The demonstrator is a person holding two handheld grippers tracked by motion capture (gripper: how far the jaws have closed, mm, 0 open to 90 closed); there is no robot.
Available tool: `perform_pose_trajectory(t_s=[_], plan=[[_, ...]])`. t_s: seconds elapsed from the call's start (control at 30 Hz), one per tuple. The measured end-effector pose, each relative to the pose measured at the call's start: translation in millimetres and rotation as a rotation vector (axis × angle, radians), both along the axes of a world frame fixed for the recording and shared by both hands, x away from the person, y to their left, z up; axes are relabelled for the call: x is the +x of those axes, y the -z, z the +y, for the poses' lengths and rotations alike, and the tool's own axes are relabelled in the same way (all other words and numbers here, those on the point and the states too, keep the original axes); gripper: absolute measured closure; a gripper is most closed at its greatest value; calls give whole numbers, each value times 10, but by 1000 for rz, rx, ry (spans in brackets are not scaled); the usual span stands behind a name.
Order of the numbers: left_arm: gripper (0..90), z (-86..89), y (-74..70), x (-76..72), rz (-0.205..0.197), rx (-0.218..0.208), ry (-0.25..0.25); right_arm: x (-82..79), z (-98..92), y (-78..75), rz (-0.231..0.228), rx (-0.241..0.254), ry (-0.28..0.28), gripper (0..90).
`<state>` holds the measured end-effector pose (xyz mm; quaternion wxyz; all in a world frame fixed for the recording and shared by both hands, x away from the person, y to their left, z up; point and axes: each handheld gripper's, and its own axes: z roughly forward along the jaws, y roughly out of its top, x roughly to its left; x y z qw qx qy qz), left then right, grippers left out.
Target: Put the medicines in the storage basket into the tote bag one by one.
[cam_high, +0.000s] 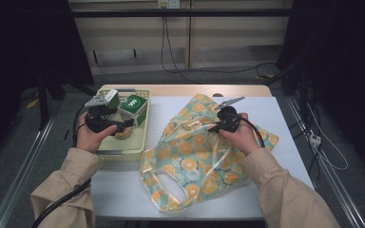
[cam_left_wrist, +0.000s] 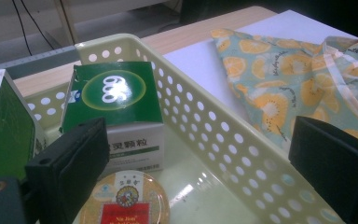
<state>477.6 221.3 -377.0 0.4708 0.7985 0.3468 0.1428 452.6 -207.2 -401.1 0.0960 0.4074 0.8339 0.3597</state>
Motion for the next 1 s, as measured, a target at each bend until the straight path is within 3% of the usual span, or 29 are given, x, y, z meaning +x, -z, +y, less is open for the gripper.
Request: perform_pose_trajectory(t_s=[0.33,0.43,0.63,0.7,0.73,0.8,0.9,0.97,1.0], plan=[[53,42,190,138,26,33,-8,2,-3,3,1,6,-4,894],[54,58,256,179,50,44,-37,1,-4,6,6,5,-2,894],[58,62,376,237,73,91,-40,2,-5,11,10,7,-7,894],[51,46,400,247,37,148,-48,2,-2,13,11,5,-9,894],[44,47,402,259,47,162,-16,2,-2,13,12,5,-8,894],[42,29,409,266,34,177,-7,1,0,9,11,5,-9,894],[42,-1,405,258,46,133,-8,-1,1,10,11,7,-9,894],[52,-12,402,258,47,136,7,-2,-1,11,10,6,-9,894],[58,-34,417,250,42,139,-11,-2,-2,11,11,6,-9,894]])
